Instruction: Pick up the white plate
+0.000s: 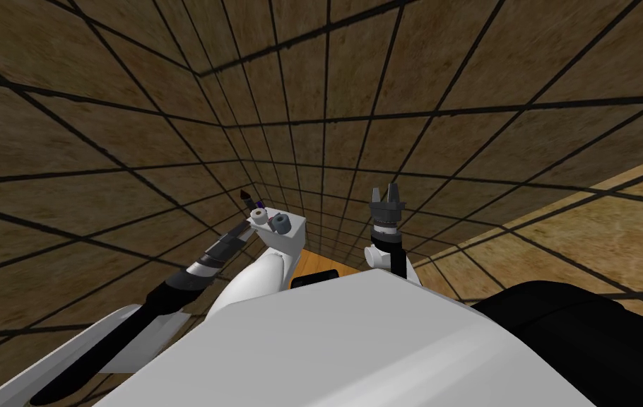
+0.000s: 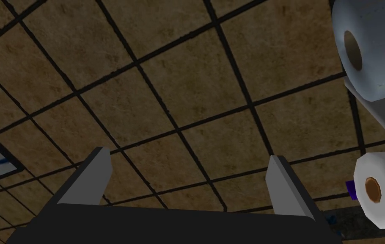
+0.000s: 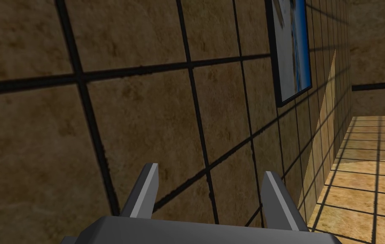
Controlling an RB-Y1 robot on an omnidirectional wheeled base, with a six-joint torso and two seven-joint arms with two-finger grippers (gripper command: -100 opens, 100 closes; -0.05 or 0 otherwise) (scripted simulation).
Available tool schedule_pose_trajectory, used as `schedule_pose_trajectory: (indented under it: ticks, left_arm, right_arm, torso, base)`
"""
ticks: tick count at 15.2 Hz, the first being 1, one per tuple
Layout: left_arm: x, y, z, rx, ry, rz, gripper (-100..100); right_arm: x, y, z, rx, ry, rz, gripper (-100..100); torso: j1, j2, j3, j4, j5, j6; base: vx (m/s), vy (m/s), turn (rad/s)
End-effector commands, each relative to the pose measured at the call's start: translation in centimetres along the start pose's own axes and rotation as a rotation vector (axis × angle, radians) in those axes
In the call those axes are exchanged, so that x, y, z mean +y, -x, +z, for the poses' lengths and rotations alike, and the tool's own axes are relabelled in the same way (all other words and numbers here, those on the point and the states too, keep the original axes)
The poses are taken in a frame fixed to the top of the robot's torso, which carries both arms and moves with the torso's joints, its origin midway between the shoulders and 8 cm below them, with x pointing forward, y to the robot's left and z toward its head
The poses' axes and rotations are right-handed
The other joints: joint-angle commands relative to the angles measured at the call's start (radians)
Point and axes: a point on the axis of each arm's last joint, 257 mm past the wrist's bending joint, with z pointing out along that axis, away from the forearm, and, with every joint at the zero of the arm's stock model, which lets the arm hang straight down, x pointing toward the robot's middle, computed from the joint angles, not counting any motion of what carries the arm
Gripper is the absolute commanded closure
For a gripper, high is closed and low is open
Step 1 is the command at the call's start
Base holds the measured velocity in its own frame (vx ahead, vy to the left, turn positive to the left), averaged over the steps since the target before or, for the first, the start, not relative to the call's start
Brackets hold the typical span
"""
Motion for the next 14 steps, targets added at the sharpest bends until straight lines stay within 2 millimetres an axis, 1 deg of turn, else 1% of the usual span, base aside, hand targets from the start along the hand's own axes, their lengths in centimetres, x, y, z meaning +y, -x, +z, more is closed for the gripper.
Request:
schedule_pose_trajectory:
  ticks: [1,4,5,8,9,13,14]
  left_arm:
    - [1.7,0.5,-0.7,0.02,0.056,-0.005,-100]
    - [1.7,0.2,-0.6,0.07,0.066,0.026,-100]
    - [3.1,1.0,-1.3,0.07,0.116,0.011,-100]
    - [3.1,0.6,-1.1,0.124,0.127,0.046,-100]
    - [4.5,1.5,-1.9,0.117,0.177,0.029,-100]
    - [4.4,1.2,-1.6,0.177,0.189,0.068,-100]
    - [5.8,2.1,-2.3,0.179,0.24,0.059,-100]
  right_arm:
    - [0.0,0.0,0.0,0.0,0.0,0.0,0]
    - [0.0,0.0,0.0,0.0,0.0,0.0,0]
    - [0.0,0.0,0.0,0.0,0.0,0.0,0]
    - [0.0,0.0,0.0,0.0,0.0,0.0,0]
    - [0.0,0.0,0.0,0.0,0.0,0.0,0]
    - [0.0,0.0,0.0,0.0,0.0,0.0,0]
    - [0.0,0.0,0.0,0.0,0.0,0.0,0]
  torso:
    - [0.0,0.0,0.0,0.0,0.0,0.0]
    - [0.0,0.0,0.0,0.0,0.0,0.0]
    - [0.0,0.0,0.0,0.0,0.0,0.0]
    - [0.0,0.0,0.0,0.0,0.0,0.0]
    - [0.0,0.0,0.0,0.0,0.0,0.0]
    - [0.0,0.0,0.0,0.0,0.0,0.0]
    - [0.0,0.0,0.0,0.0,0.0,0.0]
  base:
    - [0.006,0.012,-0.038]
    - [0.008,0.015,-0.023]
    - [0.006,0.013,-0.037]
    - [0.007,0.013,-0.023]
    - [0.006,0.011,-0.036]
    - [0.006,0.013,-0.017]
    - [0.006,0.01,-0.036]
